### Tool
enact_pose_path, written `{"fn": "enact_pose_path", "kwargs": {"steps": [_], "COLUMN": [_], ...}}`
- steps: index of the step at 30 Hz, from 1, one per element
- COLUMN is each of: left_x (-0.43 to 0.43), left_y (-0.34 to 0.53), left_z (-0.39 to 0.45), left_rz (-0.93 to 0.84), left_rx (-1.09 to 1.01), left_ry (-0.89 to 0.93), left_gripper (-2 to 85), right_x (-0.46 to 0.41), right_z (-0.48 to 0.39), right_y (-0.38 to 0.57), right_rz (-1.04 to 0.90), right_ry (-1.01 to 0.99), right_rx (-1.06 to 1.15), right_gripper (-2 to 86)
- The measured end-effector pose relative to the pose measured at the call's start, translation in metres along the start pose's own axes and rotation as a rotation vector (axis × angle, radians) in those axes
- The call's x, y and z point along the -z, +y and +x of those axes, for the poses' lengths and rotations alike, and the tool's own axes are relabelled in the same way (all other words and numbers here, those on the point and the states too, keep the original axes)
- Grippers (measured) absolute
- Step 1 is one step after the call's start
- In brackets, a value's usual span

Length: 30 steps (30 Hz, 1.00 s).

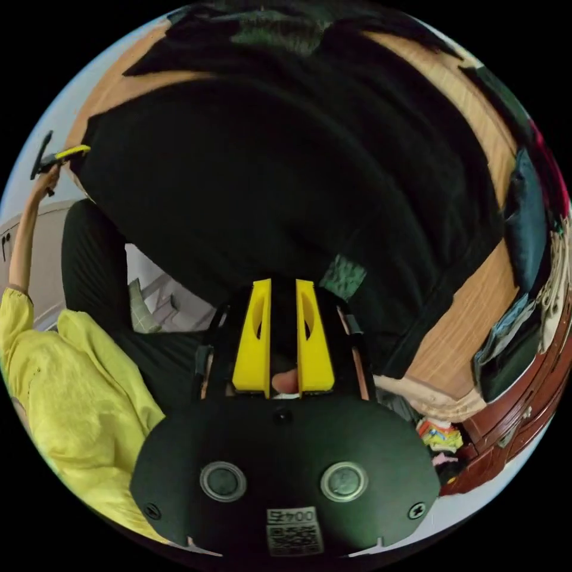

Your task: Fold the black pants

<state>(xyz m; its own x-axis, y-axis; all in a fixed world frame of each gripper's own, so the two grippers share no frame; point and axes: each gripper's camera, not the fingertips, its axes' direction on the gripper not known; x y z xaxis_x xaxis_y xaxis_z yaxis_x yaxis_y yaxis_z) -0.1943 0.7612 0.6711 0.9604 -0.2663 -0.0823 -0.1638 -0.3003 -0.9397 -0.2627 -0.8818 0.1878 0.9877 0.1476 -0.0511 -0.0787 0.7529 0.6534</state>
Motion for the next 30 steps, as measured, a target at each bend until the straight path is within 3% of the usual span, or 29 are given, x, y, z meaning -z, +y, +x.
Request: {"fn": "enact_pose_path", "kwargs": {"steps": [4,7,13,19,23,27,30], "left_x": [-0.017,-0.027,-0.044,-0.058,-0.063,-0.067,-0.069], "left_y": [-0.035,-0.053,-0.071,-0.081,-0.087,-0.09,-0.086], "left_z": [0.008,0.015,0.015,0.0,0.01,0.027,0.03], "left_rz": [-0.065,-0.088,-0.072,-0.029,-0.044,-0.058,-0.047], "left_rx": [-0.039,-0.063,-0.06,-0.03,-0.055,-0.071,-0.058], "left_ry": [-0.016,-0.039,-0.021,0.085,0.044,-0.033,-0.04], "left_gripper": [0.1,0.1,0.2,0.2,0.1,0.1,0.1], "right_x": [0.053,0.062,0.036,-0.017,-0.046,-0.063,-0.049], "right_z": [-0.02,-0.038,-0.075,-0.101,-0.116,-0.137,-0.157], "right_y": [-0.033,-0.09,-0.208,-0.273,-0.292,-0.286,-0.259], "right_rz": [0.484,0.529,0.318,0.042,-0.029,-0.07,-0.008], "right_ry": [0.048,0.129,0.4,0.54,0.554,0.469,0.489], "right_rx": [0.1,0.152,0.282,0.407,0.435,0.449,0.44], "right_gripper": [8.7,9.1,12.9,13.7,11.8,3.3,2.7]}}
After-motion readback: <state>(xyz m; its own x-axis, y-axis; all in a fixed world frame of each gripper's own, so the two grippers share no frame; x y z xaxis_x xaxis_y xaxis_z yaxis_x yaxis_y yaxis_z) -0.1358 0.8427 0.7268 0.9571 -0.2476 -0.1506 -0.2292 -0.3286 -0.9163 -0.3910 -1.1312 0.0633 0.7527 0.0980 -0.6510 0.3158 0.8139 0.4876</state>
